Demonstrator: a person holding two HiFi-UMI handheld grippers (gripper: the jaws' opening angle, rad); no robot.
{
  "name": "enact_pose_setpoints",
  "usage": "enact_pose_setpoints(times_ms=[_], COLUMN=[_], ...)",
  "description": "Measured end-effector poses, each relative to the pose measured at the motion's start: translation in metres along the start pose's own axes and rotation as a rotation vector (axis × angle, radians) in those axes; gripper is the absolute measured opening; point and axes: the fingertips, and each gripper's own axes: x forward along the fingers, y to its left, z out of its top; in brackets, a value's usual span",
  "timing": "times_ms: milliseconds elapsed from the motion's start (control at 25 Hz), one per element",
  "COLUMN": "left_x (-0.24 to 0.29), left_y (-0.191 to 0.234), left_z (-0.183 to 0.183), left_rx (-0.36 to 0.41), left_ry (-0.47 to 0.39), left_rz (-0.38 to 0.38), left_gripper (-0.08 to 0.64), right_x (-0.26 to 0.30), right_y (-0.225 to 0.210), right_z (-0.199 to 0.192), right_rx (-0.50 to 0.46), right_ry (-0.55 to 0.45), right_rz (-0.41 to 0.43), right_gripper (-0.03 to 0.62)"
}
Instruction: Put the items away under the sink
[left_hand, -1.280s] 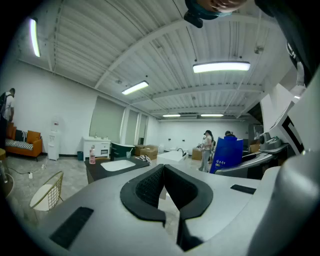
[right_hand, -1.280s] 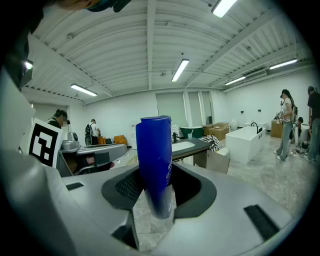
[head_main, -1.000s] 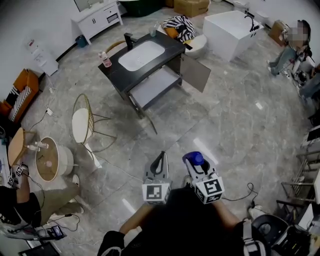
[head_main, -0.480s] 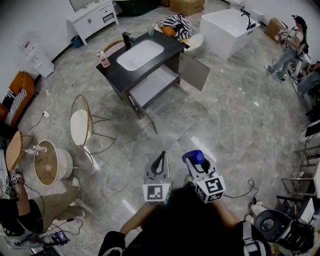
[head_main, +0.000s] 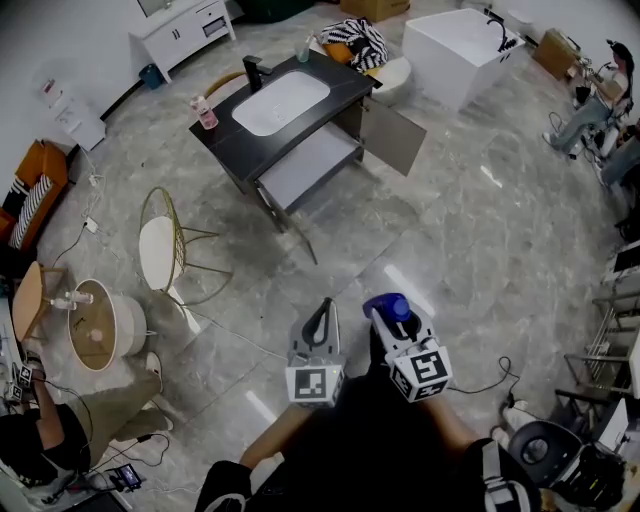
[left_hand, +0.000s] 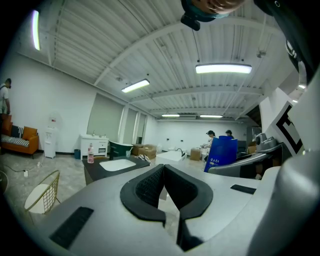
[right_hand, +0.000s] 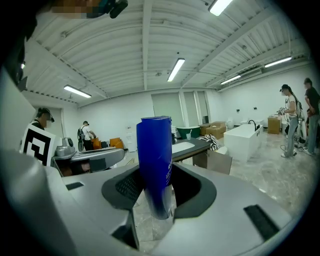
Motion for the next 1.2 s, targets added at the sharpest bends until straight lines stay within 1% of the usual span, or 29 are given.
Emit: enact_pose_setpoints(times_ms=[280, 560, 760, 880, 1000, 1120, 1200], left_x=[0.081, 0.188, 0.243, 0.268, 0.284, 0.308, 0.327], left_y=[0.003, -0.016, -0.031, -0.03, -0.021, -0.015, -0.01], left_z=[-0.001, 0.013, 0.02, 0.021, 0.006, 0.007, 0.005], left_rx=[0.008, 0.012, 0.001, 0.004, 0.038, 0.052, 0.038], left_ry=[-0.004, -0.017, -0.02, -0.002, 0.057, 0.06, 0.06], left_rz=[0.065, 0.133, 0.188, 0.215, 0.235, 0.242, 0.24], left_gripper=[0.017, 0.017, 0.017, 0.017, 0.017, 0.017, 0.017], right_x=[0.052, 0.103, 0.131, 0.153, 0.171, 0.19, 0.205], right_y=[-0.072, -0.164, -0.219, -0.246, -0.264, -0.279, -0.288], right_z=[0.022, 0.054, 0.067, 0.076, 0.082, 0.091, 0.095], right_rx=[-0.034, -0.07, -0.076, -0.072, -0.074, -0.07, -0.075], right_ry=[-0.004, 0.009, 0.023, 0.017, 0.014, 0.018, 0.023], right_rz=[0.046, 0.125, 0.18, 0.203, 0.217, 0.229, 0.229], right_gripper=[0.158, 0.158, 0.159, 0.158, 0.158, 0.158, 0.158])
